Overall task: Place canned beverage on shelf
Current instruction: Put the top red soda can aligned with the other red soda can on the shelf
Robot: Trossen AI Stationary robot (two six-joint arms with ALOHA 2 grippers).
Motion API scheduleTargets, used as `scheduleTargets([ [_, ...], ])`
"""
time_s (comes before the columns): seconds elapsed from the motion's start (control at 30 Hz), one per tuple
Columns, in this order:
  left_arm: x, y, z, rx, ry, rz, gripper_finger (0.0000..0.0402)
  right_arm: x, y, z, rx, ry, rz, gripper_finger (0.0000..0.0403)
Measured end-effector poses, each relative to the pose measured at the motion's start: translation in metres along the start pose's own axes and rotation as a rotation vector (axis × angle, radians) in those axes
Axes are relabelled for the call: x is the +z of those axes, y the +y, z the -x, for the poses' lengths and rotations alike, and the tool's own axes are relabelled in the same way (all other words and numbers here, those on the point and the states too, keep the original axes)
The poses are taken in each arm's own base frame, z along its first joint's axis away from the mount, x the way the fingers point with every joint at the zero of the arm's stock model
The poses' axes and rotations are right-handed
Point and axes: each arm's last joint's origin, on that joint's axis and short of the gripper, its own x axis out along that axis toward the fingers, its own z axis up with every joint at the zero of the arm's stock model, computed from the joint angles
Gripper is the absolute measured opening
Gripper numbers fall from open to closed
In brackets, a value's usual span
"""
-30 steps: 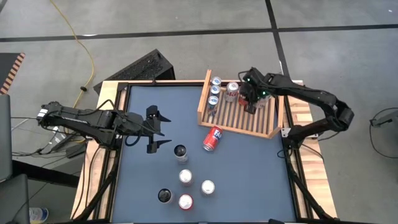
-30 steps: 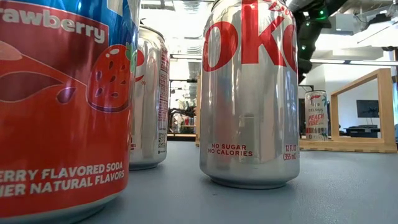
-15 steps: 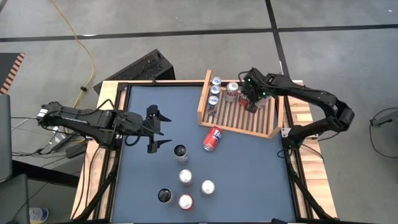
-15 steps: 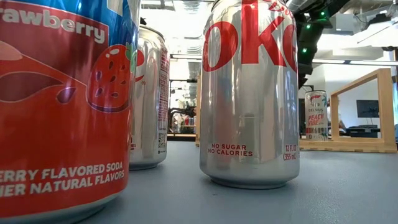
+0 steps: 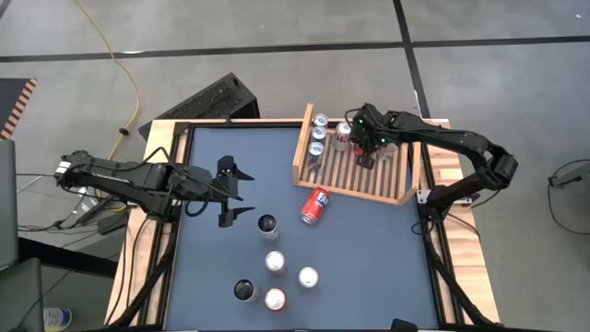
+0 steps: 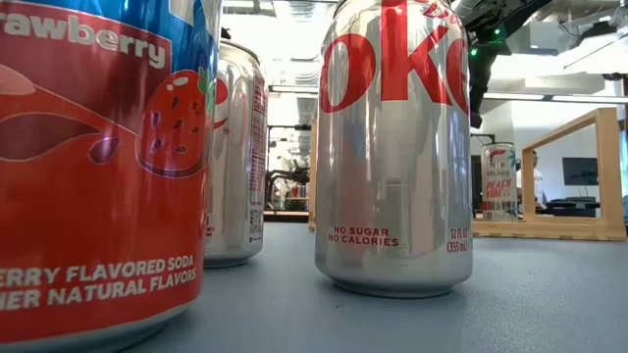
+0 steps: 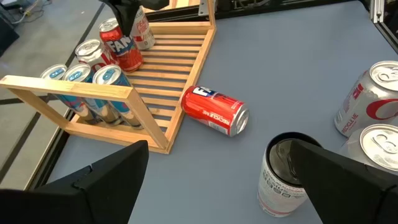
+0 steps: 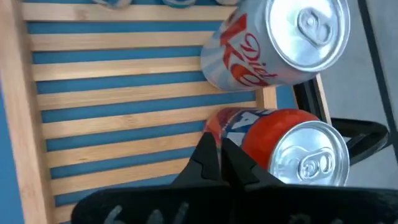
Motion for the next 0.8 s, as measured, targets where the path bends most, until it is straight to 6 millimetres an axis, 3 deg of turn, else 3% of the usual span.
scheduleTargets([
  [0.27, 0.0, 0.0, 0.0, 0.0, 0.002, 0.0, 0.038, -0.003, 0.0, 0.004, -0.077, 0.045, 0.005, 0.0],
  [0.43, 0.0, 0.0, 0.0, 0.0, 0.0, 0.0, 0.038, -0.004, 0.006, 0.026, -0.047, -0.031, -0.013, 0.0],
  [0.63, 0.0, -0.001, 0.0, -0.039, -0.001, 0.021, 0.038, 0.0, 0.034, 0.07, 0.285, -0.283, -0.04, 0.0],
  [0.7, 0.0, -0.002, 0.0, -0.064, -0.001, 0.035, 0.038, 0.002, 0.048, 0.081, 0.431, -0.347, -0.009, 0.0],
  [0.8, 0.0, -0.003, 0.0, -0.09, -0.001, 0.058, 0.038, 0.007, 0.071, 0.09, 0.505, -0.377, 0.019, 0.0005],
])
